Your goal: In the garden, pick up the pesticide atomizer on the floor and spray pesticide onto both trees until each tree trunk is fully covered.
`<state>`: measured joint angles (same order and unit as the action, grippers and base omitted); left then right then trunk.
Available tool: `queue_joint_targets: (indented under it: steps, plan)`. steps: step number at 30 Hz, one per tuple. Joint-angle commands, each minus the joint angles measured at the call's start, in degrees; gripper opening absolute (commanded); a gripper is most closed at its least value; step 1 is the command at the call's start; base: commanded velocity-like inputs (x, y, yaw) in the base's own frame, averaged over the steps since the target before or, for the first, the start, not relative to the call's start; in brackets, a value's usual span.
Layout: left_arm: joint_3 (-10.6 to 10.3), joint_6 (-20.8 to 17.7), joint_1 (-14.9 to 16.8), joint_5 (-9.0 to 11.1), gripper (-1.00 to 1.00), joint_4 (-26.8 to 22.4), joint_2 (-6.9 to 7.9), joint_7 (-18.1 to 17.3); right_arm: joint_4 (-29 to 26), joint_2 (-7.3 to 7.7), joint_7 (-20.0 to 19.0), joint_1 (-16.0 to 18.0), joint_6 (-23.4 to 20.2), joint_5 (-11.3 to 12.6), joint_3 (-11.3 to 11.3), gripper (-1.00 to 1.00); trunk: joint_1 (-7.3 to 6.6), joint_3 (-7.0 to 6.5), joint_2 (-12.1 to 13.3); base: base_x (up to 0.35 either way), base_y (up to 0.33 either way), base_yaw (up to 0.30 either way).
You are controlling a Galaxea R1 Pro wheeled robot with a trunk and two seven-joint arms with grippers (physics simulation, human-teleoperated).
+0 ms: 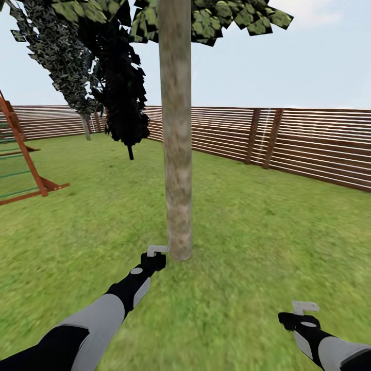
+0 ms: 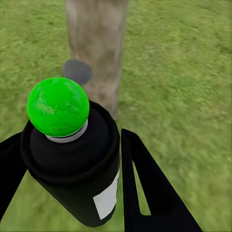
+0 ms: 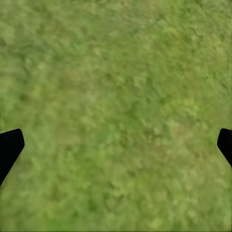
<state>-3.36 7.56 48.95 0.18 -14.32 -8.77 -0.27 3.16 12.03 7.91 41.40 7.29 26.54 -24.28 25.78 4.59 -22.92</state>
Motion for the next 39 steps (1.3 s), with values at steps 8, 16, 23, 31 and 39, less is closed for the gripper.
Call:
queue_joint_targets:
  steps: [8, 16, 23, 31, 39]
  plan:
    - [0.0, 0.0, 0.0, 0.0, -1.00, 0.0, -0.02, 0.0, 0.0, -0.04, 0.0, -0.1, 0.0, 0.0, -0.1, 1.00, 0.00, 0.00, 0.0, 0.350, 0.000, 0.000]
    - [0.1, 0.0, 0.0, 0.0, -1.00, 0.0, -0.02, 0.0, 0.0, -0.06, 0.0, -0.2, 0.0, 0.0, -0.1, 1.00, 0.00, 0.00, 0.0, 0.350, 0.000, 0.000]
    - [0.1, 0.1, 0.0, 0.0, -1.00, 0.1, -0.06, -0.1, 0.0, -0.06, 0.0, -0.2, 0.0, 0.0, 0.0, 1.00, 0.00, 0.00, 0.0, 0.335, 0.000, 0.000]
    - [0.0, 0.1, 0.0, 0.0, -1.00, 0.1, -0.10, -0.2, 0.0, -0.24, 0.0, -0.2, 0.0, 0.0, 0.0, 1.00, 0.00, 0.00, 0.0, 0.156, 0.000, 0.000]
    - [0.0, 0.1, 0.0, 0.0, -1.00, 0.1, -0.10, -0.3, 0.0, -0.25, 0.0, -0.4, 0.0, 0.0, -0.1, 1.00, 0.00, 0.00, 0.0, 0.325, 0.000, 0.000]
